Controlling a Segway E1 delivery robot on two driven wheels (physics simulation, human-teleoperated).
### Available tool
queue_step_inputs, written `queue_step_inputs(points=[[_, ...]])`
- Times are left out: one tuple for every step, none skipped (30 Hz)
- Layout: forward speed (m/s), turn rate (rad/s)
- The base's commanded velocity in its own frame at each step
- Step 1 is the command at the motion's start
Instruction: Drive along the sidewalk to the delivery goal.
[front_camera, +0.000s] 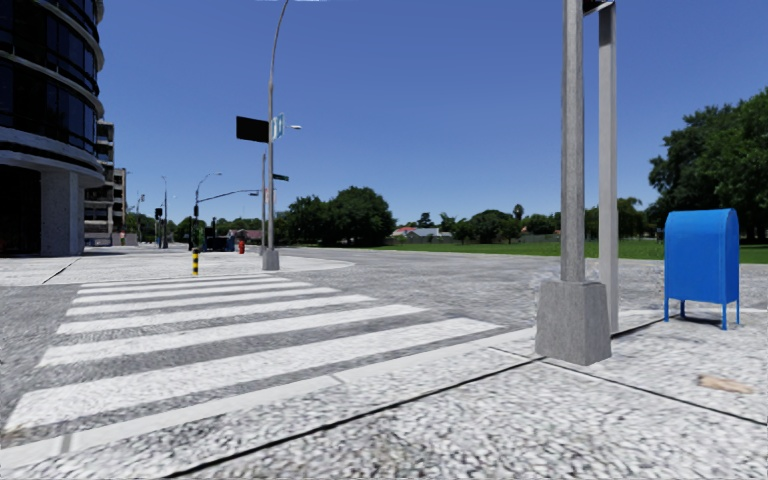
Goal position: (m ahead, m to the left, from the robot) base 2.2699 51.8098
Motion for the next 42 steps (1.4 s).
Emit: queue_step_inputs(points=[[2.00,0.47],[2.00,0.47],[2.00,0.47],[2.00,0.47],[2.00,0.47],[2.00,0.47],[2.00,0.47],[2.00,0.47],[2.00,0.47],[2.00,0.47],[2.00,0.47],[2.00,0.47],[2.00,0.47],[2.00,0.47],[2.00,0.47],[2.00,0.47],[2.00,0.47],[2.00,0.47],[2.00,0.47],[2.00,0.47],[2.00,0.47],[2.00,0.47],[2.00,0.47],[2.00,0.47],[2.00,0.47],[2.00,0.47],[2.00,0.47],[1.97,0.47],[1.84,0.47],[1.79,0.47],[1.79,0.47],[1.77,0.47],[1.77,0.47],[1.77,0.47],[1.77,0.47],[1.77,0.47],[1.77,0.47],[1.77,0.47],[1.77,0.47],[1.77,0.47],[1.77,0.47],[1.77,0.47]])
